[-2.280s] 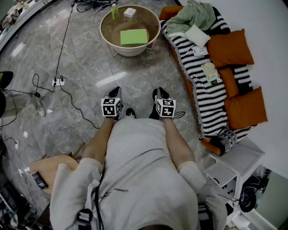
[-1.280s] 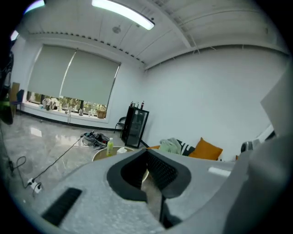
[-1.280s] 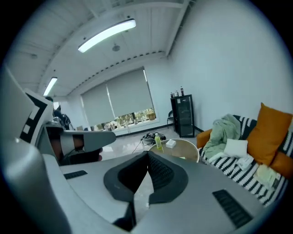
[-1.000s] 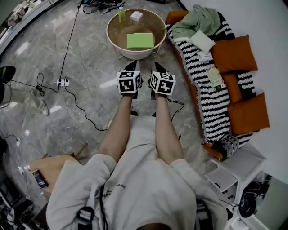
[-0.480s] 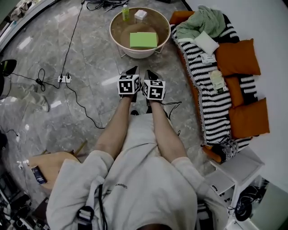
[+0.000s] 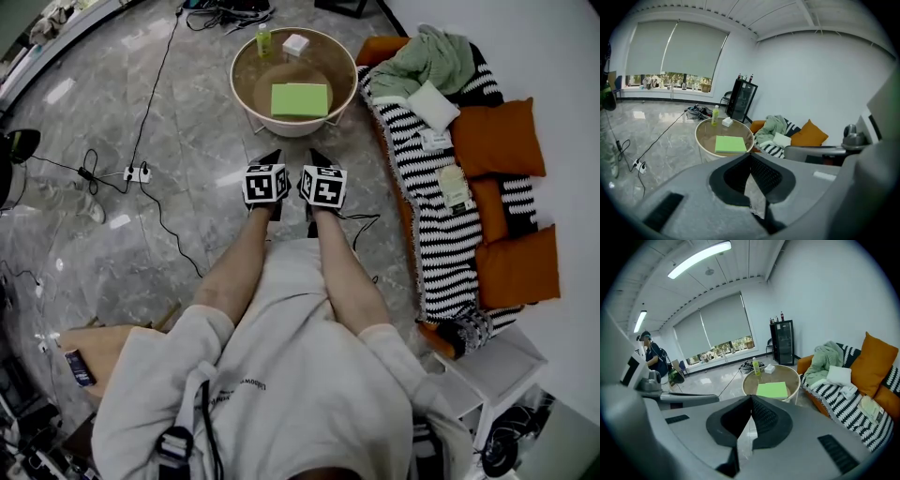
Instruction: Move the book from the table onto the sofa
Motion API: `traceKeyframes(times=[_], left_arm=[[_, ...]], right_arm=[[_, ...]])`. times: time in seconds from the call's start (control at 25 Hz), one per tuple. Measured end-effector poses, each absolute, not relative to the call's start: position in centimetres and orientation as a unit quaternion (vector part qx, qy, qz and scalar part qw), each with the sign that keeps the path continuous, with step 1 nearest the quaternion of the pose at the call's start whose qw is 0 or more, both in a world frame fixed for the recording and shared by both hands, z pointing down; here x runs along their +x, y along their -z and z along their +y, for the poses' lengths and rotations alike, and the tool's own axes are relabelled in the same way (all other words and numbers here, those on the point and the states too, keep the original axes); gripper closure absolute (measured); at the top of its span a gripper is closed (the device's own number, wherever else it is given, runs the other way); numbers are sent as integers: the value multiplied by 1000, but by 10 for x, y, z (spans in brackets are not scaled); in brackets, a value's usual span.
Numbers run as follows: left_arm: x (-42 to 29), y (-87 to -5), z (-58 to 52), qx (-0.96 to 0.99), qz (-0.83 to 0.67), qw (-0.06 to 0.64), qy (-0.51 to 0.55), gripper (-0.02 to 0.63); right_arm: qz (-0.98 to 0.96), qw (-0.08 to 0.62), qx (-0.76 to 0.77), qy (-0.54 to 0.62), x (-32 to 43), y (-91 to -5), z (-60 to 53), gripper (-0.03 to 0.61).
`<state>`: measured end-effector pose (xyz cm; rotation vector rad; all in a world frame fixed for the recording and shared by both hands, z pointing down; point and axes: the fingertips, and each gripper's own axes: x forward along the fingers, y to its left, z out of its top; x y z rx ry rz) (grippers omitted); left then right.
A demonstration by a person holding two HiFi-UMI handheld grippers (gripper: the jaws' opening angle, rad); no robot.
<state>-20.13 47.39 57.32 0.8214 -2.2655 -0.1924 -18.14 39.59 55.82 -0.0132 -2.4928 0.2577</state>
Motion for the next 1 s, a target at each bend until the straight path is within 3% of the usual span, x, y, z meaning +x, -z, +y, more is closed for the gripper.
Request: traceKeyframes(times=[1.0], left_arm=[[-282,-570,394,261,-898,353,39,604]], right_arm=[[-921,369,-111,-56,-267,-577,342,572]])
